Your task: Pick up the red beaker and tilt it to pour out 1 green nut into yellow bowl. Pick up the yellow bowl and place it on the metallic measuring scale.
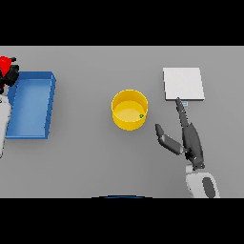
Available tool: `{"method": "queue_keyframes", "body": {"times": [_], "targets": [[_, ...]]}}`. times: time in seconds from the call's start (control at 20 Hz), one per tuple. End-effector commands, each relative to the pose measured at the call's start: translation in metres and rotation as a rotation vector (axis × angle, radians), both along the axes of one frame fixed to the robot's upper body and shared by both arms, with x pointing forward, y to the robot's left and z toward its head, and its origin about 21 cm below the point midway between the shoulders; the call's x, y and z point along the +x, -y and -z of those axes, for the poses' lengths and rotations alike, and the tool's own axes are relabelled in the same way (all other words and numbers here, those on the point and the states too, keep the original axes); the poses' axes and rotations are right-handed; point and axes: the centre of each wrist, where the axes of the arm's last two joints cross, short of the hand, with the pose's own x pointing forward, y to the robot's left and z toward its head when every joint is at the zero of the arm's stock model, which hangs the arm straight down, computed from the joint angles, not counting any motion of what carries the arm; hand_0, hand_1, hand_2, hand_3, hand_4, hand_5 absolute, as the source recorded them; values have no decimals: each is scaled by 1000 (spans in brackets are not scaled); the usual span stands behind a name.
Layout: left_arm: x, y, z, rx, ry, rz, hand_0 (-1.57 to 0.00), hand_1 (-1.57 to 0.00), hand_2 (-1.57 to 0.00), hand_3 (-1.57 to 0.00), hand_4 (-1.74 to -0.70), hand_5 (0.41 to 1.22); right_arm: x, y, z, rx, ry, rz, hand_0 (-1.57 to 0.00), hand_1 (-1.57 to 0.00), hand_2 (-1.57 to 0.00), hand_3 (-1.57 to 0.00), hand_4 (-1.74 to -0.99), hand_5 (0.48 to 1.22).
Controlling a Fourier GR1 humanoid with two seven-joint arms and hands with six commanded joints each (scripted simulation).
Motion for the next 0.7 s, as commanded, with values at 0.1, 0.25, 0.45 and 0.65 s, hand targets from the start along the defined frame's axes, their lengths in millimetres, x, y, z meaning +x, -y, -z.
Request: {"method": "queue_keyframes", "body": {"times": [0.1,0.25,0.45,0.65], "targets": [[-11,3,9,-37,-21,-32,-1571,-1571,-1571,-1547,-1741,1123,2,-1,-4,7,15,-8,1,1,1,1,-1010,650],[-21,2,15,8,-27,-24,-1571,-1571,-1571,-1559,-1713,991,1,0,-5,0,18,2,1,1,1,1,-1017,638],[-33,5,19,30,-71,-5,-1571,-1543,-1501,-1470,-1275,810,2,3,-5,-4,11,6,1,1,1,1,-1012,634],[-38,1,20,36,-103,30,-965,-796,-816,-768,-958,696,-2,6,-4,10,24,8,1,1,1,1,-1004,635]]}}
